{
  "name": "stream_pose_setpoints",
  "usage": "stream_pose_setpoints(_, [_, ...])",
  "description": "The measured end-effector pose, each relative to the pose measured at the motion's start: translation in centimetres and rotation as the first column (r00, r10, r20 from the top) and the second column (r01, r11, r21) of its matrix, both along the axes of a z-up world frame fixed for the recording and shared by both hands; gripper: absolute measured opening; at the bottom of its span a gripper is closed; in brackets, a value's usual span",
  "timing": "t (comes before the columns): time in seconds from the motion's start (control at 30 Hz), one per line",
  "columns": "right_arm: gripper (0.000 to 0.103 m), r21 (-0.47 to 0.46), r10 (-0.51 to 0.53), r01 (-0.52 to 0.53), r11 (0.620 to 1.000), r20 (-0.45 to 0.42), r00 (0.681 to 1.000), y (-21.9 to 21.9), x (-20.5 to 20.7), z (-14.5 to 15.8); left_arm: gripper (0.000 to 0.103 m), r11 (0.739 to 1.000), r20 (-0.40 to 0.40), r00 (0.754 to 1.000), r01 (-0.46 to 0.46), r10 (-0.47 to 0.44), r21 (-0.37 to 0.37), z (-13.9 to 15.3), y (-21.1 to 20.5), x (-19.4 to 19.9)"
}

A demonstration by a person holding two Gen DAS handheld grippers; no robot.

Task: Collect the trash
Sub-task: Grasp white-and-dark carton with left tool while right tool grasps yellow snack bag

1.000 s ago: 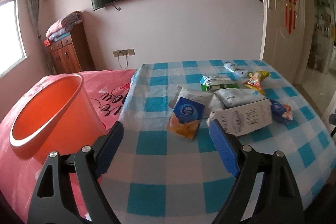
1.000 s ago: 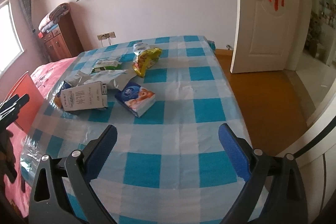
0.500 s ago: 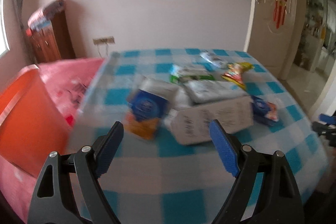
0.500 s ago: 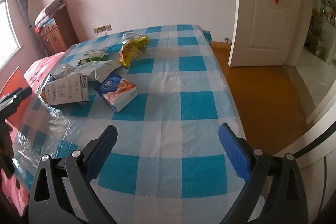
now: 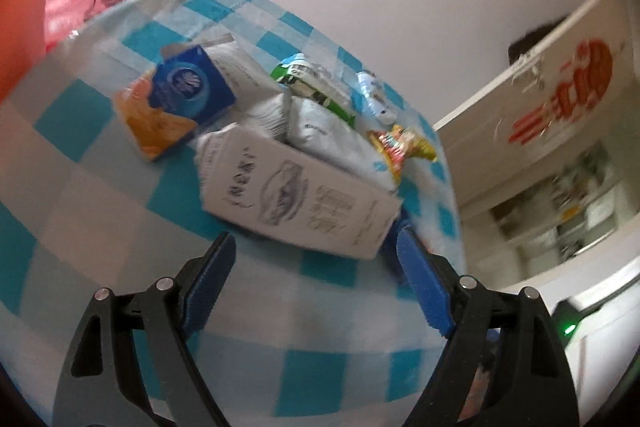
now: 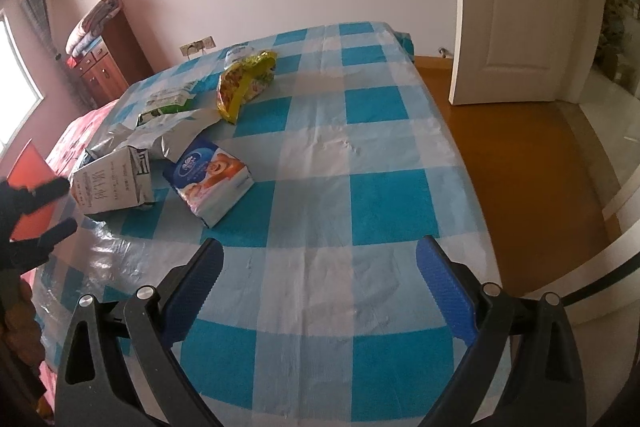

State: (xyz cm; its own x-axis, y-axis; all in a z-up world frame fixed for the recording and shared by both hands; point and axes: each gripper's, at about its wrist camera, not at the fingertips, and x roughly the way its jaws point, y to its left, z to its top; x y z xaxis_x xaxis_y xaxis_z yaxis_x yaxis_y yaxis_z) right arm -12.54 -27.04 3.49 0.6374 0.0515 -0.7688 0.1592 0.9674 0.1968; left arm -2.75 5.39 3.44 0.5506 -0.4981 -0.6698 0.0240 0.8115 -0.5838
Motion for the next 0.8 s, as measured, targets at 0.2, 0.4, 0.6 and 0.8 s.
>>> stream_pose_setpoints(0.2, [0.096, 0.015, 0.017, -0.017, 1.000, 0.007, 1.000, -0.6, 1.5, -0.2, 0.083, 0.992, -0.083, 0.995, -0.068, 0.059, -0.109, -1.0, -0.6, 1.2])
stream_pose_setpoints(0.4, [0.096, 0.078, 0.022, -0.023, 0.997, 0.011, 1.000, -1.6, 3.2, -0.2, 0.083, 0.987, -0.110, 0.989, -0.114, 0.101, -0.117, -1.5, -0.8, 2.2])
stream_pose_setpoints(0.6, [0.096, 0.212, 0.035, -0.039, 0.977, 0.025, 0.999, -2.2, 5.7, -0.2, 0.083, 0.985, -0.135, 0.985, -0.124, 0.108, -0.117, -1.9, -1.0, 3.1])
stream_pose_setpoints(0.8, [0.096, 0.295, 0.061, -0.076, 0.953, 0.061, 0.996, -1.5, 8.7, 0.1, 0.083, 0.988, -0.135, 0.985, -0.122, 0.109, -0.092, -2.4, -1.5, 4.0])
